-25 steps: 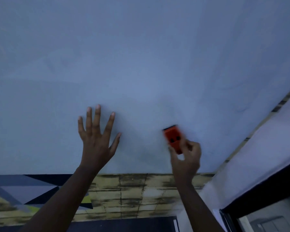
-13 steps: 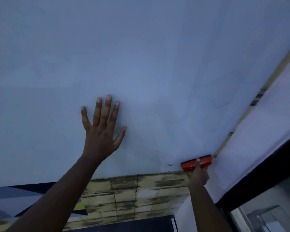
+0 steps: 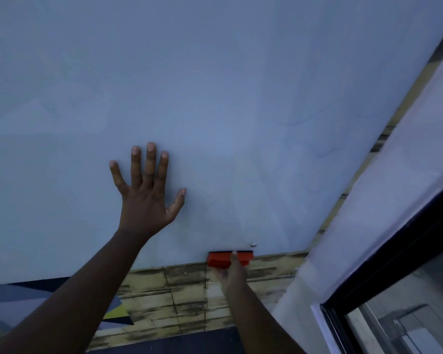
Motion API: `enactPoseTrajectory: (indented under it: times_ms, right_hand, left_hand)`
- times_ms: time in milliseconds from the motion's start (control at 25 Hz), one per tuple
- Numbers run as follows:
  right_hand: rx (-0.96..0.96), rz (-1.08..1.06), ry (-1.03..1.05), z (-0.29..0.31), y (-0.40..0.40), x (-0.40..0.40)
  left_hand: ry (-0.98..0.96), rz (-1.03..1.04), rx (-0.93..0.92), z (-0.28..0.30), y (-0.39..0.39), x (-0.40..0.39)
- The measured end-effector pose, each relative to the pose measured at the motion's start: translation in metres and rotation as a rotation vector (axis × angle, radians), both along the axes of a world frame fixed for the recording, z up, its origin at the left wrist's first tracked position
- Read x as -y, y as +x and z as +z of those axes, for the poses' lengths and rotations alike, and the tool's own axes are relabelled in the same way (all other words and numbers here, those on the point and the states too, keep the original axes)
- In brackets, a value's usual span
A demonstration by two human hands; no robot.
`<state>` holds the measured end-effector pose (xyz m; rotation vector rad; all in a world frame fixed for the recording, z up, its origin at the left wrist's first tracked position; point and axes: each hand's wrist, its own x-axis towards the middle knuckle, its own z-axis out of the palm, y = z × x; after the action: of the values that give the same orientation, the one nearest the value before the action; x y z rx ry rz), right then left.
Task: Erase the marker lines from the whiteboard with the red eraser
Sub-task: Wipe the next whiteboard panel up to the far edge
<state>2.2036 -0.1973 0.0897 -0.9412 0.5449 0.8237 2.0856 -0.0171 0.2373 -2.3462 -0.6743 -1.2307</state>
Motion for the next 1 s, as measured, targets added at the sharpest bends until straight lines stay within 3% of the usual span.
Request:
enactPoseTrajectory:
  times_ms: [80, 280, 400, 560, 880, 920, 1000]
  right_hand:
    - [-0.069, 0.009, -0.02, 0.0, -0.006, -0.01]
    - [-0.08, -0.083, 0.187, 0.059, 0.003, -0.005]
    - [0.015, -0.143, 0.242, 0.105, 0.036, 0.007]
    - [0.251, -0.357, 0.136, 0.151, 0.115, 0.059]
    - [0.173, -0.337, 0.051, 0.107, 0.158, 0.097]
    - [0.223, -0.39, 0.033, 0.111, 0.158, 0.093]
    - [0.549, -0.506, -0.211, 0.13, 0.151, 0.078]
  left_hand:
    - [0.003, 0.001, -0.006, 0.0, 0.0, 0.0]
    - [0.004, 0.011, -0.004, -0.001, 0.0, 0.0]
    - [0.004, 0.005, -0.001, -0.002, -0.001, 0.0]
    - [-0.001, -0.004, 0.007, -0.004, -0.002, 0.0]
    - [0.011, 0.004, 0.039, -0.007, 0.004, 0.001]
    - [0.013, 0.001, 0.037, -0.007, 0.004, 0.001]
    - [0.014, -0.001, 0.039, -0.007, 0.004, 0.0]
